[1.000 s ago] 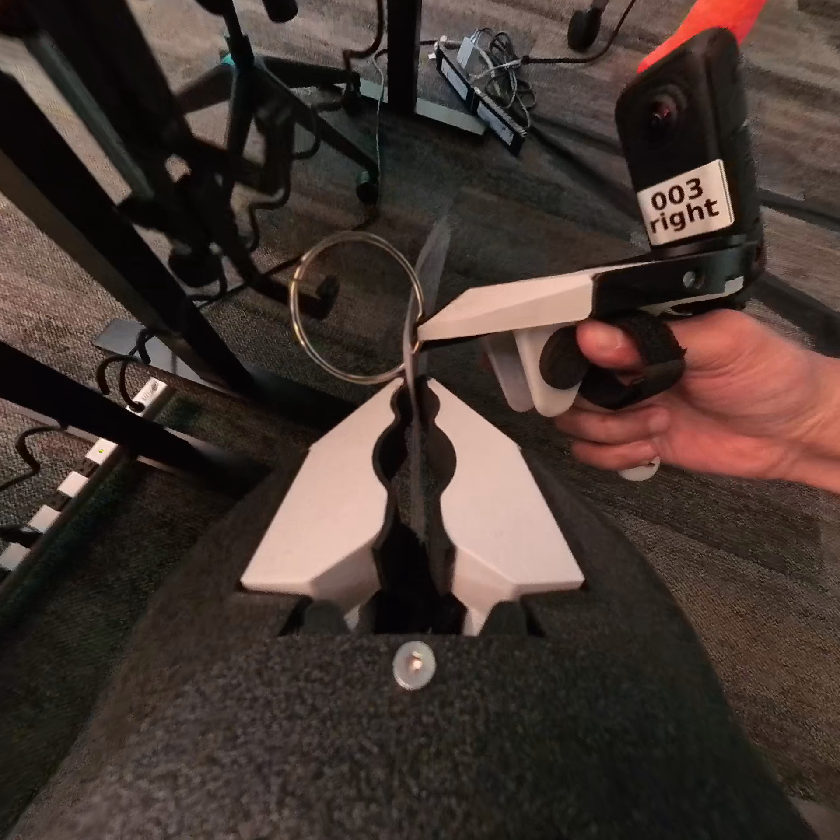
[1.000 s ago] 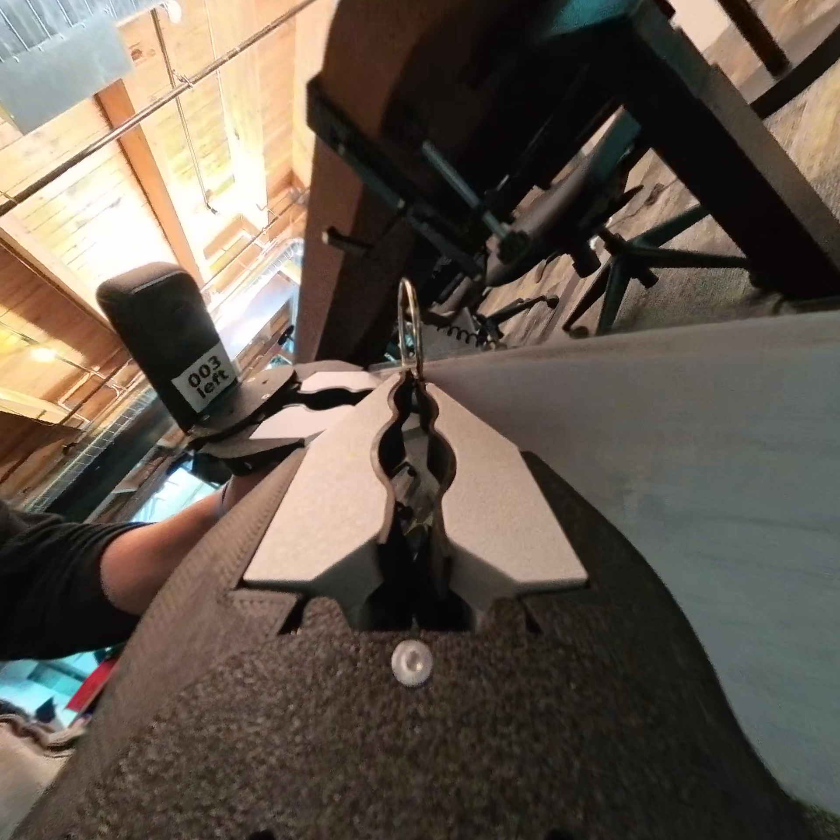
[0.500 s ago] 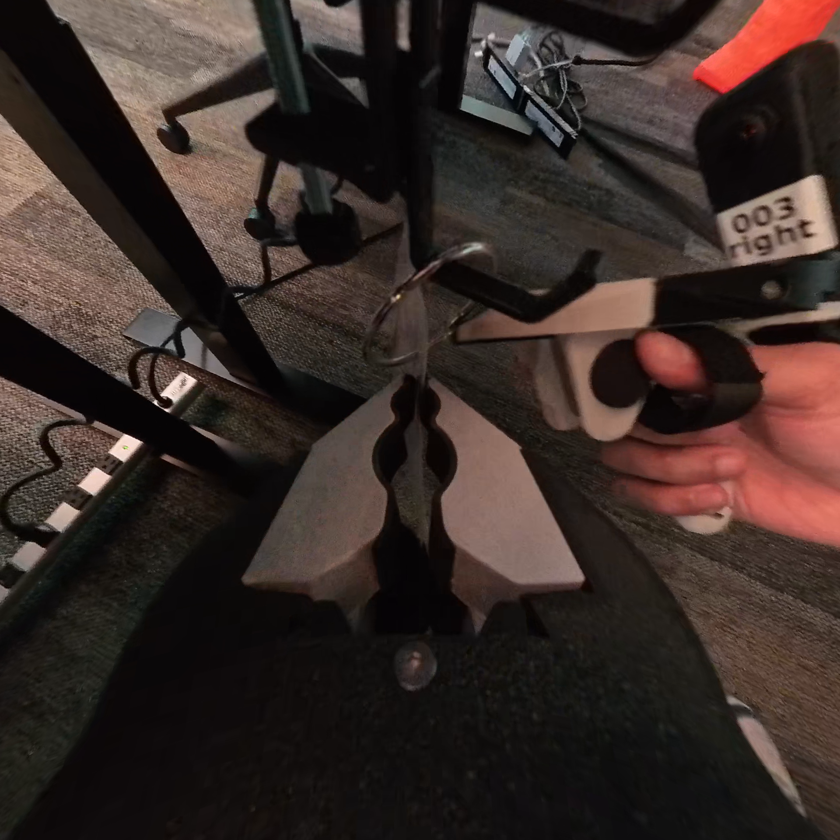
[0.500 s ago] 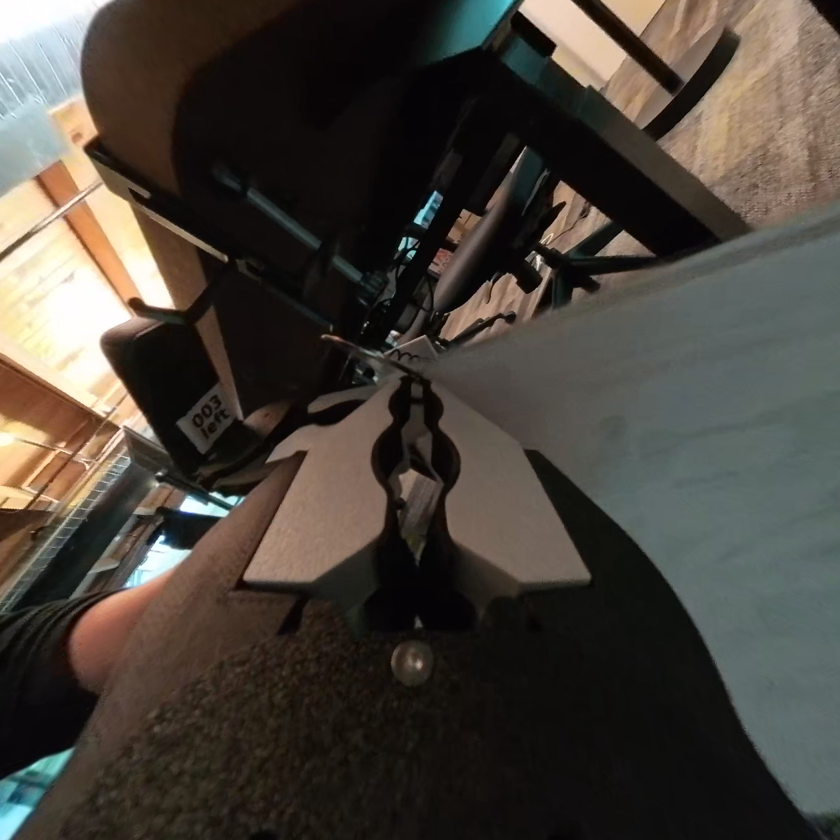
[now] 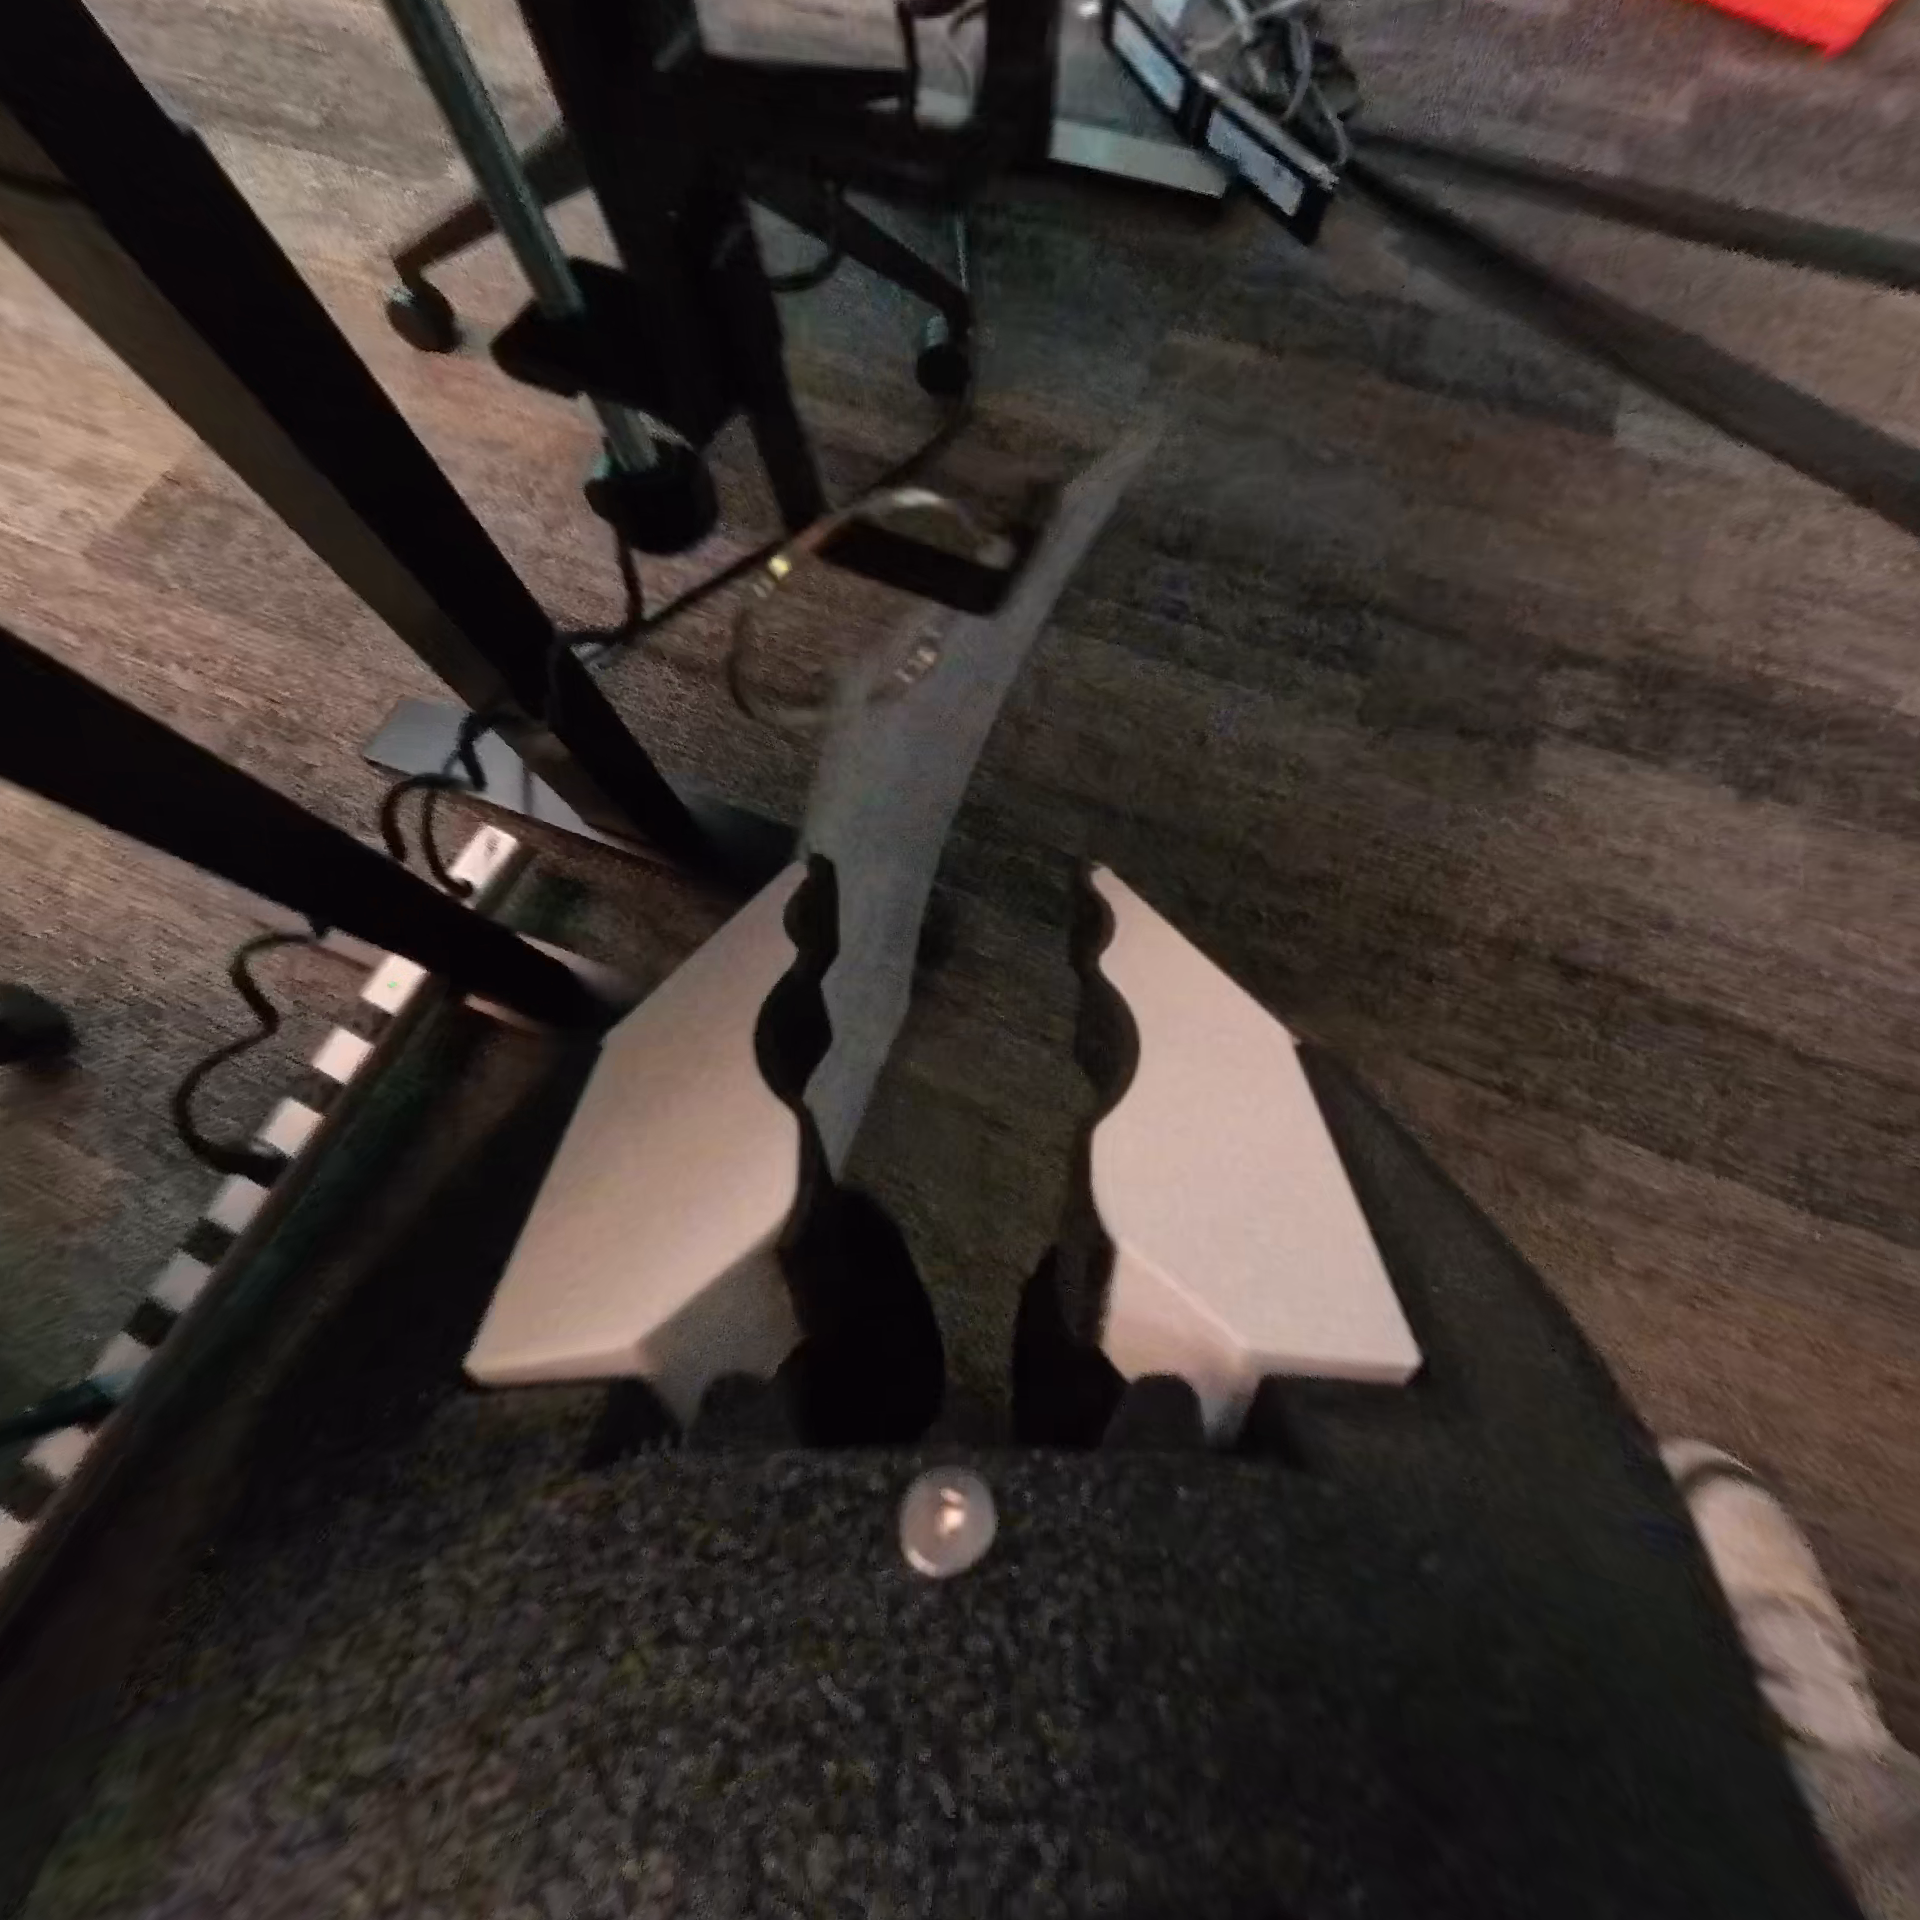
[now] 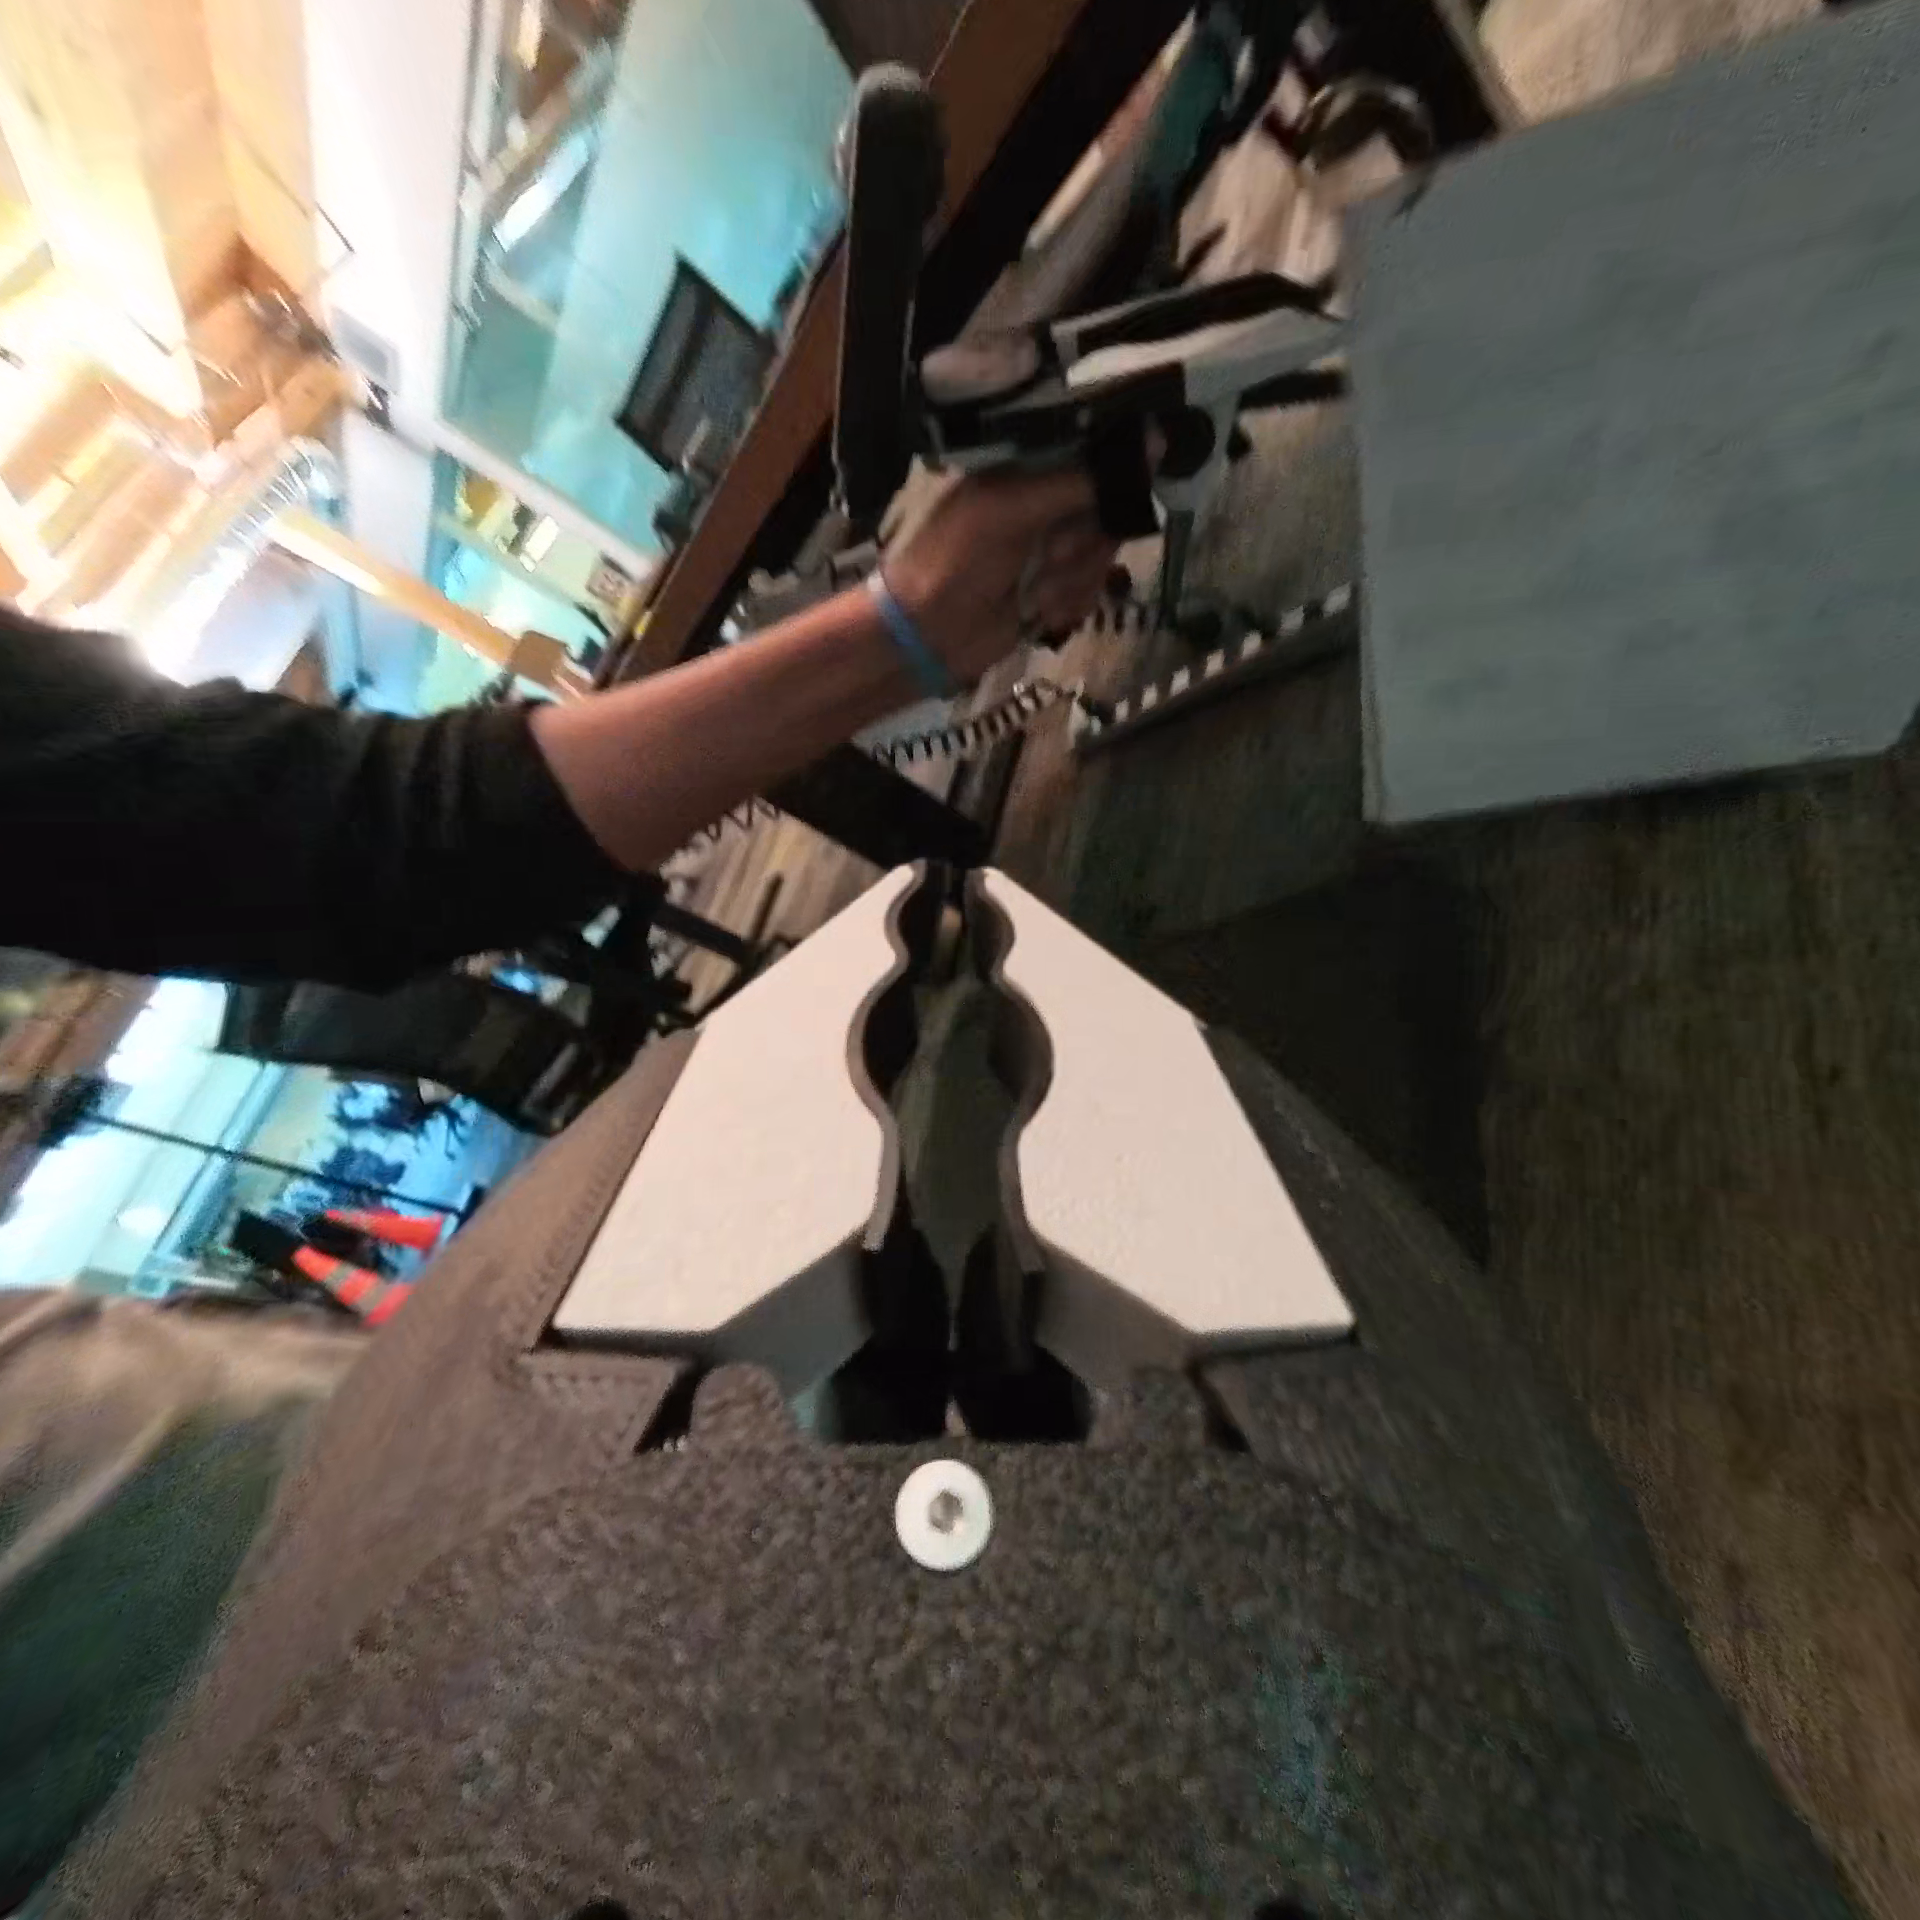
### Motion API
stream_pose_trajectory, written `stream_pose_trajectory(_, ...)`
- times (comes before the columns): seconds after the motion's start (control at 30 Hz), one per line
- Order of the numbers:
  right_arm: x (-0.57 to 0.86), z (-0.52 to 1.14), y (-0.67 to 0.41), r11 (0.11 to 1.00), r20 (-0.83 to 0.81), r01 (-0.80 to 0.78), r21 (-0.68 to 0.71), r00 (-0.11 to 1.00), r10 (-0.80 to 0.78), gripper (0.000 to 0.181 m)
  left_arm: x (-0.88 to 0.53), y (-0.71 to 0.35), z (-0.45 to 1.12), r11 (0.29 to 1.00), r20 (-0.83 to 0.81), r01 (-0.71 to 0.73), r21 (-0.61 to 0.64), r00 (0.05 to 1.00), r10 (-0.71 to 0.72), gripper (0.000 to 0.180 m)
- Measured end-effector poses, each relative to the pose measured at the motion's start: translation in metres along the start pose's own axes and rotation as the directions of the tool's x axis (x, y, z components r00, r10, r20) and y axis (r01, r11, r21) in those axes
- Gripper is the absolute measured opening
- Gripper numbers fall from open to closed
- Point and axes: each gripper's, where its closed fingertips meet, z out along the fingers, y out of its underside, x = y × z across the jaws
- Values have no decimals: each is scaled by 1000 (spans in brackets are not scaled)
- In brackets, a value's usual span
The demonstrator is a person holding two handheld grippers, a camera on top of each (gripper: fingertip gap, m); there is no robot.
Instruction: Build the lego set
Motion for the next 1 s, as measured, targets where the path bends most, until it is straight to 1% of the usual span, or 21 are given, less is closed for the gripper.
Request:
stream_pose_trajectory(0.07, -34, -25, -1, 999, -37, 19, -51, 999, -21, 7, 28, 1, -45, 997, -87, 69, -17, 994, -71, 42)
stream_pose_trajectory(0.13, -68, -41, -20, 997, -67, 45, -58, 997, -49, 13, 63, -7, -102, 988, -186, 148, -37, 971, -152, 42)
stream_pose_trajectory(0.17, -84, -47, -33, 995, -87, 75, -63, 993, -80, 16, 78, -15, -133, 982, -217, 183, -44, 958, -188, 40)
stream_pose_trajectory(0.23, -116, -54, -62, 985, -124, 156, -79, 978, -165, 17, 103, -39, -198, 964, -266, 259, -57, 927, -264, 38)
stream_pose_trajectory(0.33, -165, -58, -113, 976, -190, 206, -75, 958, -217, 23, 119, -91, -294, 931, -280, 362, -50, 889, -361, 37)
stream_pose_trajectory(0.47, -230, -70, -184, 948, -351, 307, -88, 881, -318, 21, 115, -163, -400, 895, -252, 445, -30, 863, -438, 33)
stream_pose_trajectory(0.57, -278, -83, -227, 932, -428, 351, -93, 831, -355, 21, 104, -210, -454, 903, -222, 429, -18, 879, -422, 30)
stream_pose_trajectory(0.63, -311, -91, -252, 933, -440, 356, -46, 832, -339, 21, 99, -245, -478, 908, -239, 419, 2, 882, -407, 30)
stream_pose_trajectory(0.7, -340, -97, -272, 944, -415, 329, 22, 862, -291, 21, 88, -279, -494, 916, -222, 399, 48, 898, -380, 31)
stream_pose_trajectory(0.77, -362, -107, -289, 946, -396, 318, 62, 878, -269, 21, 81, -307, -506, 919, -220, 383, 96, 908, -356, 31)
stream_pose_trajectory(0.87, -375, -129, -304, 922, -447, 383, 57, 836, -320, 21, 78, -334, -516, 918, -212, 360, 167, 922, -323, 30)
stream_pose_trajectory(1.0, -372, -161, -307, 920, -496, 388, 59, 811, -310, 21, 93, -337, -503, 950, -182, 277, 144, 951, -249, 28)
